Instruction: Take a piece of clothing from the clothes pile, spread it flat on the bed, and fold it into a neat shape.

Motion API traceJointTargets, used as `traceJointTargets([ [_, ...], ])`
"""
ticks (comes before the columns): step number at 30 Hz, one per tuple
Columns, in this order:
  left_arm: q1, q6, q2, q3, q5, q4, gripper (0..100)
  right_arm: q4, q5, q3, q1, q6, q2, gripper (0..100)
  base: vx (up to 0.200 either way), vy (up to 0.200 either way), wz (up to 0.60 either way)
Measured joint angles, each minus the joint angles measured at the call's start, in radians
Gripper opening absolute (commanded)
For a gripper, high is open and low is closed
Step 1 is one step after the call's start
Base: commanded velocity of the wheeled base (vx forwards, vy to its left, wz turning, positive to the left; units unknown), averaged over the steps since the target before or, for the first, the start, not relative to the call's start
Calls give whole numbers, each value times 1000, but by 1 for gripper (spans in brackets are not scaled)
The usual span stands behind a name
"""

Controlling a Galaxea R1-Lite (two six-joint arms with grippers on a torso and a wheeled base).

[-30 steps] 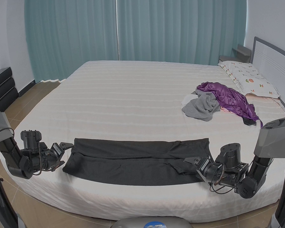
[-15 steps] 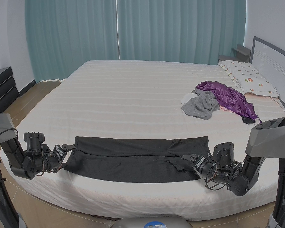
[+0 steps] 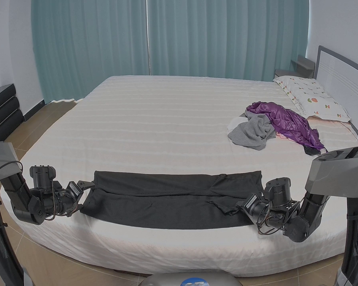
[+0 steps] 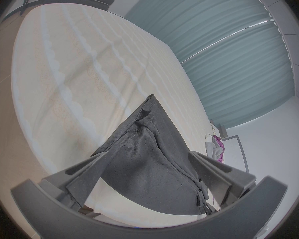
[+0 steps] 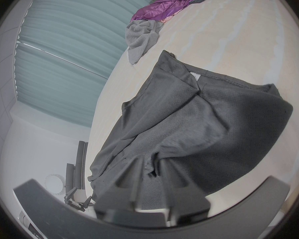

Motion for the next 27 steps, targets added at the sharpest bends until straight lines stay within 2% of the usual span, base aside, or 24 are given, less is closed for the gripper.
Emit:
traceJointTargets([
  [20, -1, 10, 4, 5, 1, 0, 100, 6, 0, 79, 20, 27, -79, 0, 0, 0, 0],
  [27, -1, 10, 5, 5, 1, 0, 100, 8, 2, 119, 44, -7, -85, 0, 0, 0, 0],
])
